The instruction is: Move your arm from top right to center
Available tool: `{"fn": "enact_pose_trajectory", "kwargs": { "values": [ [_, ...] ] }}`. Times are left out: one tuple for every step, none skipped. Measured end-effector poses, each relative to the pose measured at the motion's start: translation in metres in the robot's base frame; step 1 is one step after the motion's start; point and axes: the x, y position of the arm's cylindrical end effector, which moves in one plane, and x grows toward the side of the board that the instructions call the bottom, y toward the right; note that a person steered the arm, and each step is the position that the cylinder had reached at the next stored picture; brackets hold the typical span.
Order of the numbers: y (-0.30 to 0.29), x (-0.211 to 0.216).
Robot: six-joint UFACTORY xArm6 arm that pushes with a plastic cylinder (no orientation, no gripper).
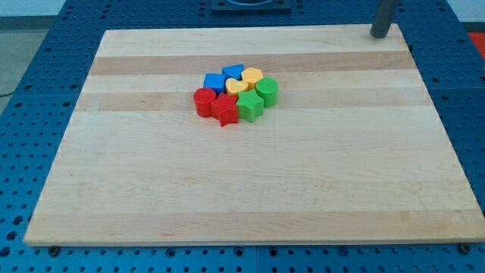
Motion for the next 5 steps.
{"fn": "enact_pose_trajectory", "kwargs": {
  "values": [
    [0.000,0.000],
    [0.000,-0.001],
    [0.000,-0.001],
    [-0.006,-0.001],
    [-0.020,-0.001]
  ]
}}
